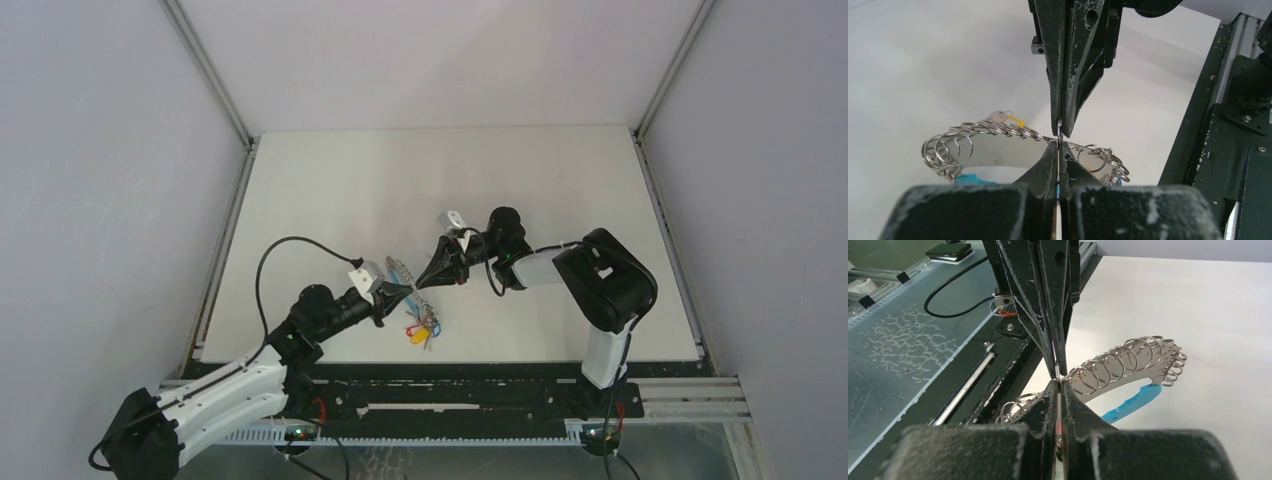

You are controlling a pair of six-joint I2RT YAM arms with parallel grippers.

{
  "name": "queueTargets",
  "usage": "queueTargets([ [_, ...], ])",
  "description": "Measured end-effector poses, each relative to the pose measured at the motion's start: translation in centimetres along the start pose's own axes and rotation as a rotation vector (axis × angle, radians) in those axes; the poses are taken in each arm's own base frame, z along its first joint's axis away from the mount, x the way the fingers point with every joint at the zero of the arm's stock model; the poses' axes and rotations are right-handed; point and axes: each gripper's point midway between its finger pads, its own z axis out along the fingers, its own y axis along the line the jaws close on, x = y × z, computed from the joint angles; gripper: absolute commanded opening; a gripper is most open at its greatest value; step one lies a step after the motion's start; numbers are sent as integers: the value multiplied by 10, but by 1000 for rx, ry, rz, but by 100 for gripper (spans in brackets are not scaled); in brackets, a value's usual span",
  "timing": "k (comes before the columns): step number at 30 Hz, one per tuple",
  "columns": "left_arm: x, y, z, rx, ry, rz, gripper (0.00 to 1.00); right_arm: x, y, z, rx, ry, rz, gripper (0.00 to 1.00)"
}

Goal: Put the keys on the keyring

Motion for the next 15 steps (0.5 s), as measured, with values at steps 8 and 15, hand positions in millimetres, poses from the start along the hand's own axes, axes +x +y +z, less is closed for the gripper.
queueTargets([
  [8, 1, 4, 1, -49, 73, -12, 0, 4, -1, -3, 29, 33, -7, 15],
  [15, 10, 6, 2, -82, 172, -17, 0, 9, -1, -7, 42, 94, -17, 16],
])
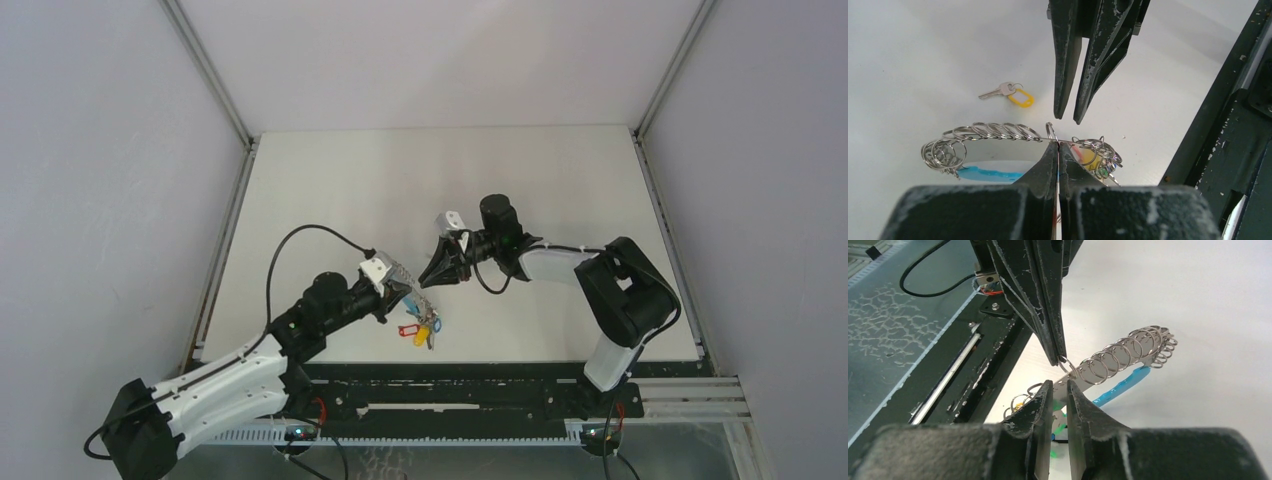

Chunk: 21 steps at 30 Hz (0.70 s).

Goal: Put the keys on the keyring

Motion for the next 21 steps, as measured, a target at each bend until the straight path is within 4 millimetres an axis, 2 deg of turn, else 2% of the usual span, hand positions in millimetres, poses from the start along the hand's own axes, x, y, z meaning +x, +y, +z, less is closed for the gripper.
queueTargets([
  [10, 3, -2, 1, 5, 29, 2, 0, 15, -3, -1, 33, 57, 8, 26],
  [21, 7, -1, 3, 9, 45, 22, 0, 6, -9, -7, 73, 68, -82, 30],
])
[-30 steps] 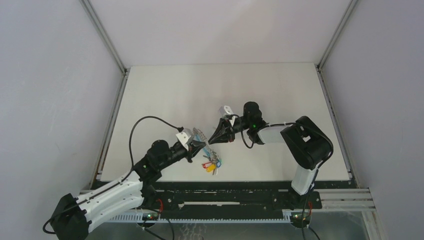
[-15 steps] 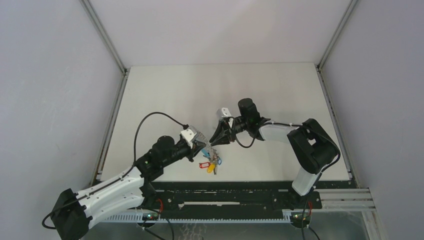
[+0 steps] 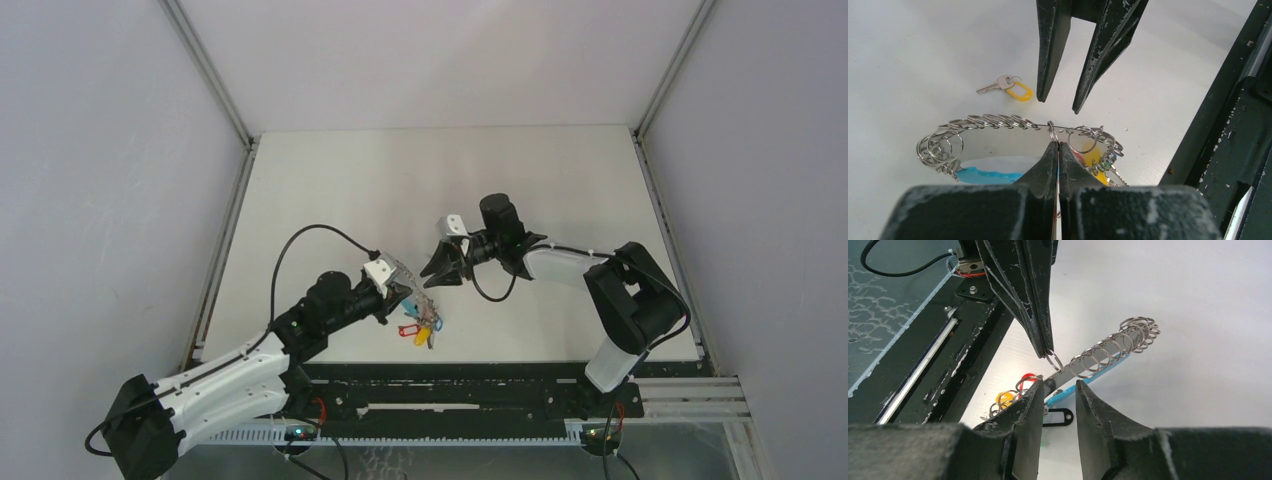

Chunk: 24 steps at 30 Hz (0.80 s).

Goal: Put the keys on the keyring

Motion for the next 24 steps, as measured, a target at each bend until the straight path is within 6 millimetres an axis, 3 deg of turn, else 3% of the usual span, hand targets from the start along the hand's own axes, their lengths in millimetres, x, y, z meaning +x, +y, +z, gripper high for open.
queueTargets([
  [18, -3, -1, 0, 13, -11, 21, 0, -16, 5, 15, -74, 3, -67, 30],
  [24, -4, -4, 1, 27, -15, 23, 0, -13, 5, 18, -93, 10, -56, 27],
])
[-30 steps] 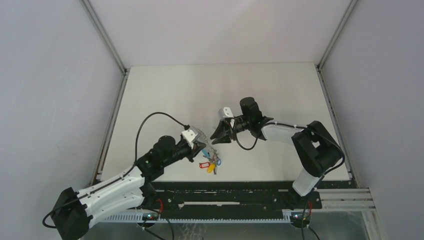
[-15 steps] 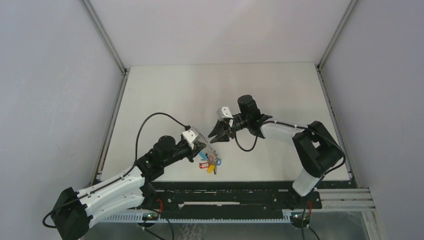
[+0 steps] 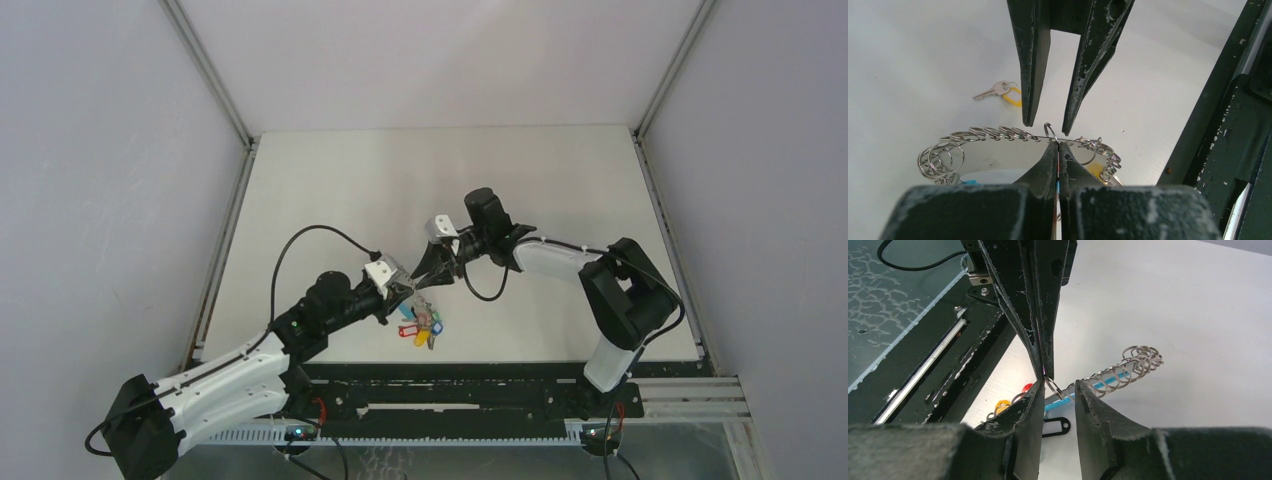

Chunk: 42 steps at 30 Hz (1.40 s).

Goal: Put the keys on the keyring

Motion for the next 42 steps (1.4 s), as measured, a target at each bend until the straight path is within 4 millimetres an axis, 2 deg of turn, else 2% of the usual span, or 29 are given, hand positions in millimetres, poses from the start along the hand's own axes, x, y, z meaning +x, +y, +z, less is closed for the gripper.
queueTargets([
  [6, 0, 0, 0, 0, -1, 2, 0, 4, 1, 4, -26, 11, 14, 22],
  [12, 0, 0, 0, 2, -1, 7, 0, 7, 2, 4, -35, 21, 22, 0],
  [15, 0, 1, 0, -3, -1, 7, 3, 8, 3, 4, -38, 25, 29, 0],
  [19, -1, 1, 0, -6, -11, 13, 18, 9, 5, 3, -40, 27, 40, 0],
  [23, -13, 1, -1, -3, -81, 39, 29, 10, 5, 3, -39, 27, 47, 0],
  [26, -14, 1, -2, -1, -114, 51, 31, 10, 5, 2, -39, 27, 50, 0],
  [32, -3, 1, -3, -2, -116, 62, 37, 8, 2, 1, -30, 23, 58, 0],
  [37, 4, 3, -4, -10, -124, 63, 38, 6, 0, 1, -24, 17, 58, 0],
  [42, 0, 3, -1, -10, -146, 68, 38, 5, -1, 1, -20, 13, 55, 0],
])
